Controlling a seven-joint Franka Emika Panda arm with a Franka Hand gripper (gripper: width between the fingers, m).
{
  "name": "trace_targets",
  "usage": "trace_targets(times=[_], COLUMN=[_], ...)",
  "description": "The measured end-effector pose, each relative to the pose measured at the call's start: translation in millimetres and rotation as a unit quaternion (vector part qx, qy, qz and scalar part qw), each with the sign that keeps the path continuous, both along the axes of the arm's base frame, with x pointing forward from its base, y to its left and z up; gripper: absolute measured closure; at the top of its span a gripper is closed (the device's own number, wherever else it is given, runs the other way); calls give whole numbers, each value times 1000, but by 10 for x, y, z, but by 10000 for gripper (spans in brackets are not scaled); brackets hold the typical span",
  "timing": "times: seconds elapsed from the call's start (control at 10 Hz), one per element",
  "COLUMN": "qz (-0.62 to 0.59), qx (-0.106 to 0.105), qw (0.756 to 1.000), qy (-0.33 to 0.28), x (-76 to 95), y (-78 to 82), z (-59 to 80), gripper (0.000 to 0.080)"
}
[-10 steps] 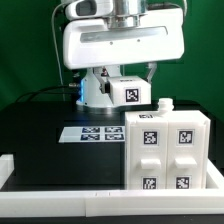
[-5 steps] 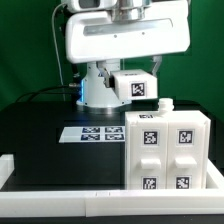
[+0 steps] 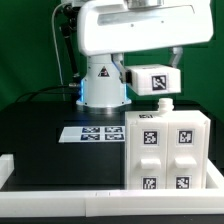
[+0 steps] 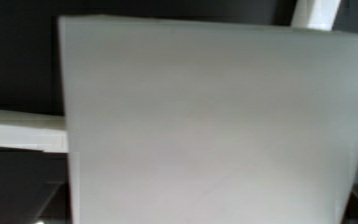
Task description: Assemble cabinet
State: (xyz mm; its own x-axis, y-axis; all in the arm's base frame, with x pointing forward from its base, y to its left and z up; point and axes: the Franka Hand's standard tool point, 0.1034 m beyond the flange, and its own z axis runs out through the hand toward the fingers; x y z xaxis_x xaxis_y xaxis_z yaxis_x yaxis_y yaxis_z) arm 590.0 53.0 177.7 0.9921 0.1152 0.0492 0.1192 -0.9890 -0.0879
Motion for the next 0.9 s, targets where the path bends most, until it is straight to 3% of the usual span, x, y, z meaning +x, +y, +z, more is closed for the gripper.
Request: trace_targets(times=[0.6,0.9], qz=[4,1], qx=[0,1], qw=[1000,1000], qy=[-5,-10], x=[-46,95], y=[120,95], z=[-105,-135], gripper=[236,236])
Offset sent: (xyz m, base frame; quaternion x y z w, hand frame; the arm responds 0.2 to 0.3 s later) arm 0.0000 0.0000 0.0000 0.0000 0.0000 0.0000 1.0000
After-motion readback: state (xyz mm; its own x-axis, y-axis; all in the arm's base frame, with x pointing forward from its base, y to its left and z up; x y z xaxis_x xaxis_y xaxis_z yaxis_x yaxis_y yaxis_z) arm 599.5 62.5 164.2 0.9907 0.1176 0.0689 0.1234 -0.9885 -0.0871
